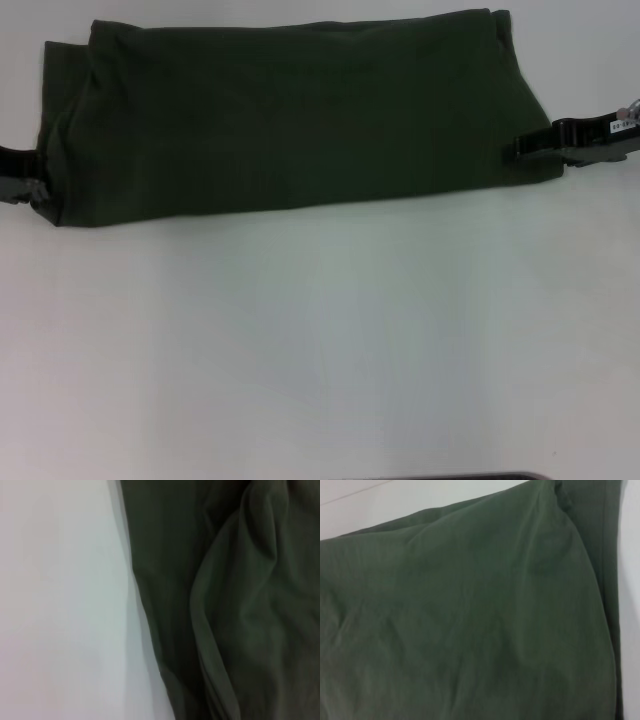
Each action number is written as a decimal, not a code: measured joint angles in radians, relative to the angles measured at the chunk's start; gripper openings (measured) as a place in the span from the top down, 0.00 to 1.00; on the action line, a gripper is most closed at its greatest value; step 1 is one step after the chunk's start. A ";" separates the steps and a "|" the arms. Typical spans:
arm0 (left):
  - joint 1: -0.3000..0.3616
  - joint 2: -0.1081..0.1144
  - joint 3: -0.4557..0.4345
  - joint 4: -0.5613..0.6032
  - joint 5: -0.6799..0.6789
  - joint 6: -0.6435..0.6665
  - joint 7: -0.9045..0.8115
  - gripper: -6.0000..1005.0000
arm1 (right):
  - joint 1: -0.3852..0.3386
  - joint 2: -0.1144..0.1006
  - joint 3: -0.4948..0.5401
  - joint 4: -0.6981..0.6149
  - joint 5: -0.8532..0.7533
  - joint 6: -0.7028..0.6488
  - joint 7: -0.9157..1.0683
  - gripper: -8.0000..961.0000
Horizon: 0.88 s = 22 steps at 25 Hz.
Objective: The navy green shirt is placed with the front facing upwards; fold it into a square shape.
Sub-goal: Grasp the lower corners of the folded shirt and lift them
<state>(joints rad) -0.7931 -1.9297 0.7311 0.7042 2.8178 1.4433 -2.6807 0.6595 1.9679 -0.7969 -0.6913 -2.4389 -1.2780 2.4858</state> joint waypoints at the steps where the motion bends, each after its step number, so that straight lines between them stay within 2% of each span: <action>1: -0.001 0.000 0.000 0.000 0.000 0.000 0.000 0.99 | -0.001 0.000 0.000 -0.003 0.000 -0.001 0.001 0.12; 9: -0.004 0.002 0.001 0.000 0.007 0.010 0.001 0.99 | -0.001 -0.012 0.000 -0.013 -0.010 -0.030 0.008 0.27; 12: -0.005 0.003 0.002 0.000 0.009 0.022 0.002 0.99 | -0.002 -0.015 0.000 -0.043 -0.032 -0.065 0.020 0.51; 17: -0.005 0.003 0.005 0.000 0.009 0.069 0.020 0.99 | -0.009 -0.010 -0.002 -0.096 -0.091 -0.134 0.038 0.77; 22: 0.000 0.005 0.011 0.000 0.010 0.110 0.029 0.99 | -0.015 -0.005 0.002 -0.112 -0.122 -0.176 0.038 0.98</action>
<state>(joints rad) -0.7927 -1.9246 0.7419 0.7041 2.8281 1.5529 -2.6519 0.6440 1.9629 -0.7944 -0.8031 -2.5607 -1.4545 2.5235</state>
